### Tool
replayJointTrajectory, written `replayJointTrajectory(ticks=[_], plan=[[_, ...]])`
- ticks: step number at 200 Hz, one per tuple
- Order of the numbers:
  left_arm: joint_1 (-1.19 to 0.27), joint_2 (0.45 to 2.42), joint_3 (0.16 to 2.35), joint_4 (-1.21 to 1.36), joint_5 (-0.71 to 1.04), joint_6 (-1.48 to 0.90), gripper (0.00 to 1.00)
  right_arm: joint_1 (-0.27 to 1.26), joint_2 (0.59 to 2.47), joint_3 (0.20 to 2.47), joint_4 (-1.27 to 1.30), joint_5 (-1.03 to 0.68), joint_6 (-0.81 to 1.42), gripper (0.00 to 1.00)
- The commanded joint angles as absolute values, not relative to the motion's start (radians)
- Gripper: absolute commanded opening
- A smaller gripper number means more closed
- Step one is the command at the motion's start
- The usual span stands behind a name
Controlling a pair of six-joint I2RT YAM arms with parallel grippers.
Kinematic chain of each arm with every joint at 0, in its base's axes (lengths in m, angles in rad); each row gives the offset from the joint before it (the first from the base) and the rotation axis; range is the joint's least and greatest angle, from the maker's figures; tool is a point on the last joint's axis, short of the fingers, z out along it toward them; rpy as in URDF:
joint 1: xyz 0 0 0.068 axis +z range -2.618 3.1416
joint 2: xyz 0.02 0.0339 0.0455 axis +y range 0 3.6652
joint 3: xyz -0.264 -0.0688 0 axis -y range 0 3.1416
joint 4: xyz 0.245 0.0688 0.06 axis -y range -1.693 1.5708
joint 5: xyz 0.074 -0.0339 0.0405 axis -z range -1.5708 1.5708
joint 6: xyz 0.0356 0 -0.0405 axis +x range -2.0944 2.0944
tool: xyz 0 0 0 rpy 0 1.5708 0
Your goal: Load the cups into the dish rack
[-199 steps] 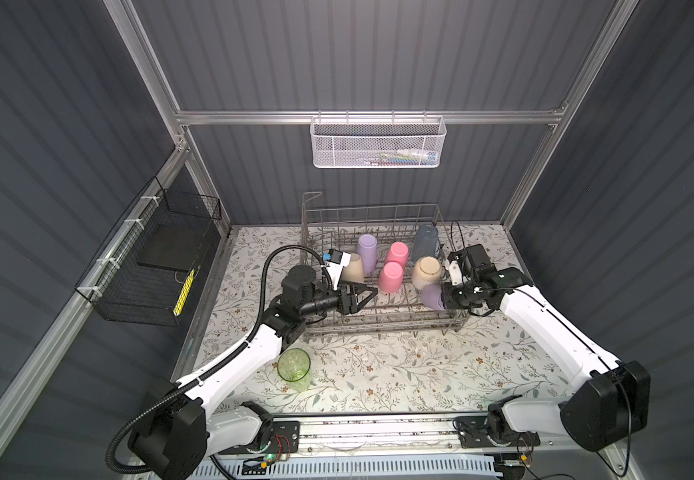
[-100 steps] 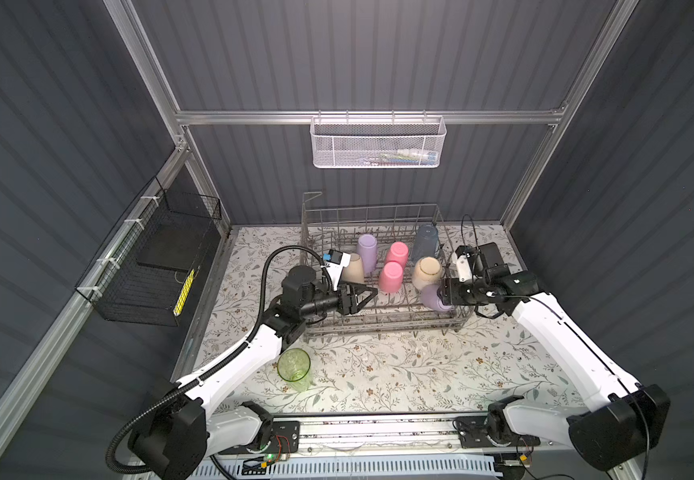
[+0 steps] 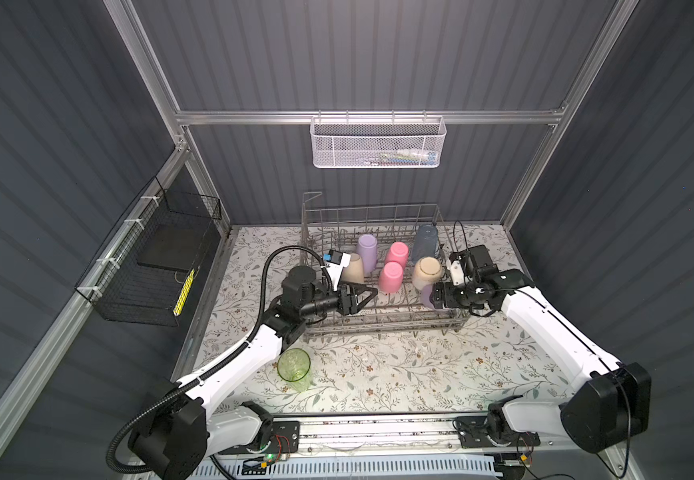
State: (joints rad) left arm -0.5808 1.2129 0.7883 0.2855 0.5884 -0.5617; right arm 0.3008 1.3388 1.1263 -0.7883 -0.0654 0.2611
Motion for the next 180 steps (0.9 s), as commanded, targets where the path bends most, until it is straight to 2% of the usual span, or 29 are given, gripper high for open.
replayJointTrajectory(ticks=[1, 93, 122, 180], plan=[[-0.574, 1.197, 0.767, 0.296, 0.596, -0.558, 0.61, 0.299, 1.363, 1.127, -0.777, -0.08, 0.253, 0.93], [-0.574, 1.213, 0.77, 0.31, 0.602, -0.56, 0.61, 0.301, 1.401, 1.112, -0.773, -0.054, 0.243, 0.82], [-0.574, 1.207, 0.77, 0.302, 0.602, -0.554, 0.61, 0.301, 1.401, 1.123, -0.778, -0.034, 0.239, 0.75], [-0.572, 1.212, 0.767, 0.308, 0.603, -0.554, 0.61, 0.301, 1.387, 1.188, -0.827, -0.001, 0.233, 0.5]])
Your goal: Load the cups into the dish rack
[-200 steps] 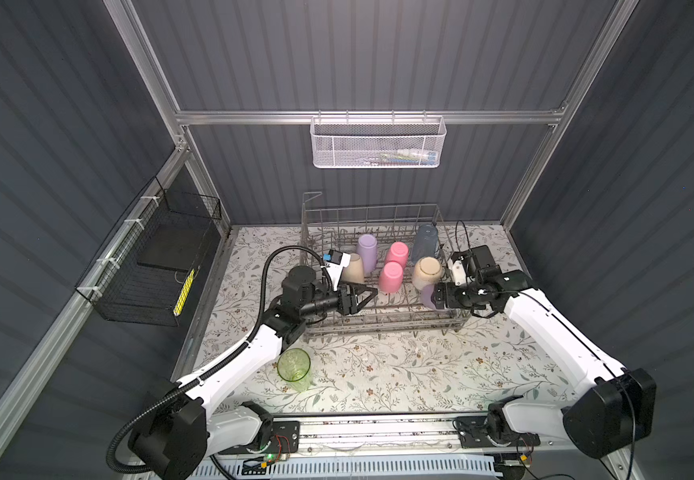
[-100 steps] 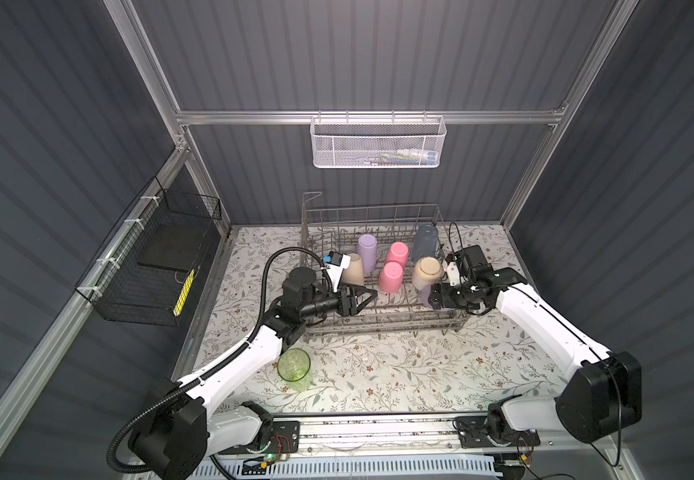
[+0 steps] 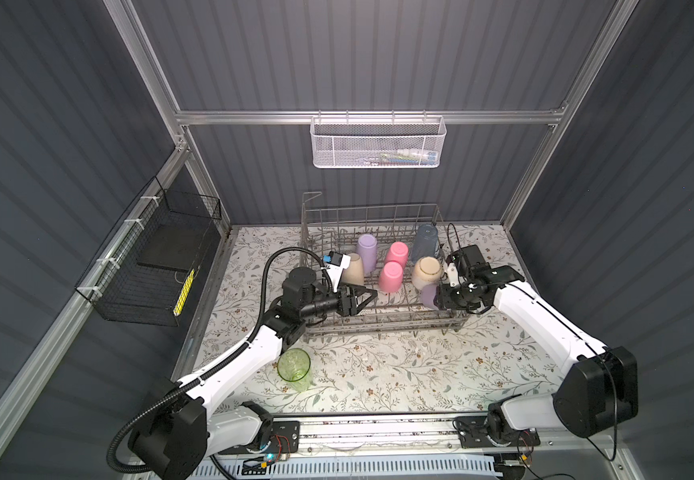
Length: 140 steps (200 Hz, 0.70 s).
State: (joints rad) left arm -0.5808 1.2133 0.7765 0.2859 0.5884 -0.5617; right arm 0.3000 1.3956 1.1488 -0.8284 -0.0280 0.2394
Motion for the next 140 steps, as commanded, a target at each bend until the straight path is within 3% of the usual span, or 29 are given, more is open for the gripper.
replayJointTrajectory(ticks=[1, 97, 140], plan=[[-0.572, 1.212, 0.767, 0.308, 0.603, -0.555, 0.61, 0.301, 1.387, 1.189, -0.828, -0.001, 0.232, 0.5], [-0.571, 1.211, 0.749, 0.322, 0.609, -0.56, 0.61, 0.301, 1.399, 1.262, -0.87, 0.006, 0.213, 0.45], [-0.569, 1.213, 0.744, 0.324, 0.607, -0.56, 0.61, 0.3, 1.362, 1.249, -0.858, 0.012, 0.227, 0.56]])
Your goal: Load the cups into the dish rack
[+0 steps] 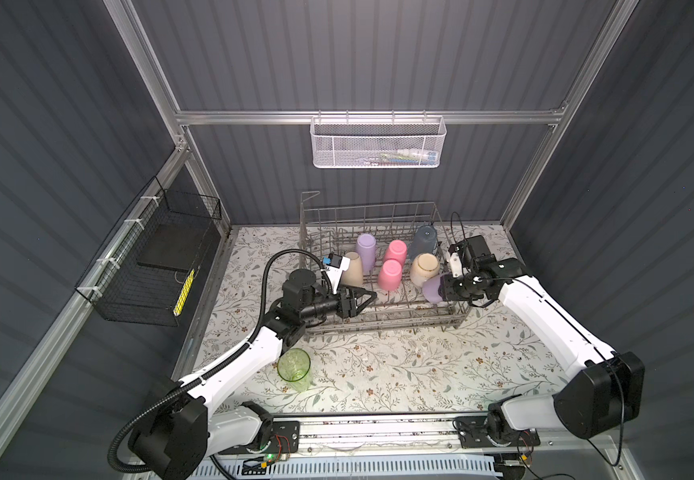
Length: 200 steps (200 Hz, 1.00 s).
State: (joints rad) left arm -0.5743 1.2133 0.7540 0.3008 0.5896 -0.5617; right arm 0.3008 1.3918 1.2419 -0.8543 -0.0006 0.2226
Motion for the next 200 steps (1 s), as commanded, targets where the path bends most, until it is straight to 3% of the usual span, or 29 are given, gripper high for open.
replayJointTrajectory(ticks=[1, 111, 200], plan=[[-0.569, 1.213, 0.745, 0.324, 0.608, -0.56, 0.61, 0.3, 1.361, 1.249, -0.858, 0.012, 0.227, 0.56], [-0.568, 1.22, 0.739, 0.334, 0.612, -0.564, 0.61, 0.288, 1.334, 1.189, -0.831, 0.001, 0.241, 0.8], [-0.566, 1.225, 0.734, 0.336, 0.609, -0.563, 0.61, 0.287, 1.43, 1.168, -0.761, -0.043, 0.239, 0.85]])
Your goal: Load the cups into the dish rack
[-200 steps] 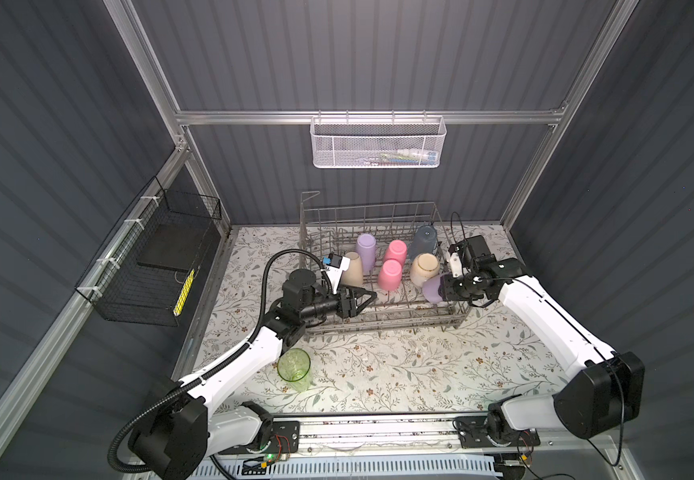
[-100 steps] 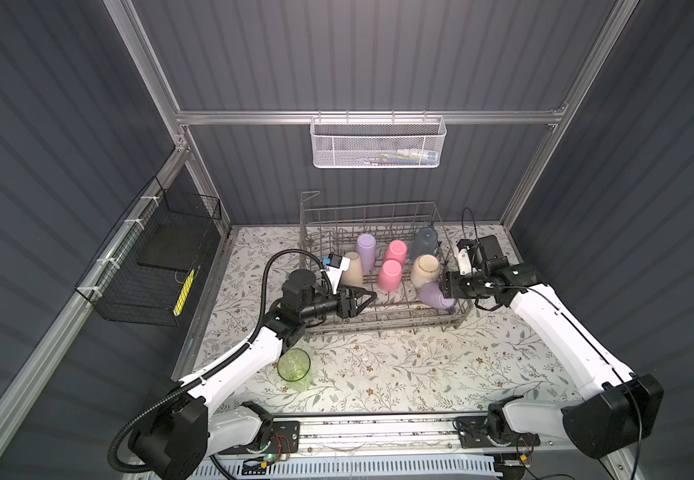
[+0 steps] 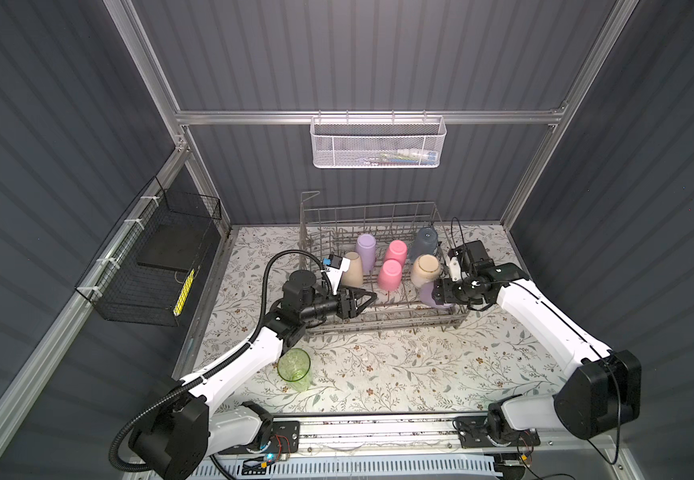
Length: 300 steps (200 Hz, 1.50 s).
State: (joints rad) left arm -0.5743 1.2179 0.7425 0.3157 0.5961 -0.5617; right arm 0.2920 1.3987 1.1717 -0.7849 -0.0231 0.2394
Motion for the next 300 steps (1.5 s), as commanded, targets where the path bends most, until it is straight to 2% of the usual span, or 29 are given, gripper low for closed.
replayJointTrajectory(ticks=[1, 64, 118, 176, 300], plan=[[-0.566, 1.224, 0.734, 0.336, 0.608, -0.564, 0.61, 0.288, 1.431, 1.168, -0.76, -0.043, 0.239, 0.85], [-0.566, 1.224, 0.732, 0.334, 0.609, -0.564, 0.61, 0.288, 1.462, 1.15, -0.727, -0.05, 0.245, 0.78], [-0.566, 1.228, 0.736, 0.336, 0.611, -0.563, 0.61, 0.288, 1.437, 1.163, -0.753, -0.043, 0.246, 0.64], [-0.565, 1.24, 0.736, 0.35, 0.617, -0.566, 0.61, 0.288, 1.411, 1.202, -0.784, -0.047, 0.247, 0.61], [-0.561, 1.24, 0.724, 0.356, 0.62, -0.568, 0.61, 0.288, 1.418, 1.214, -0.781, -0.053, 0.254, 0.6]])
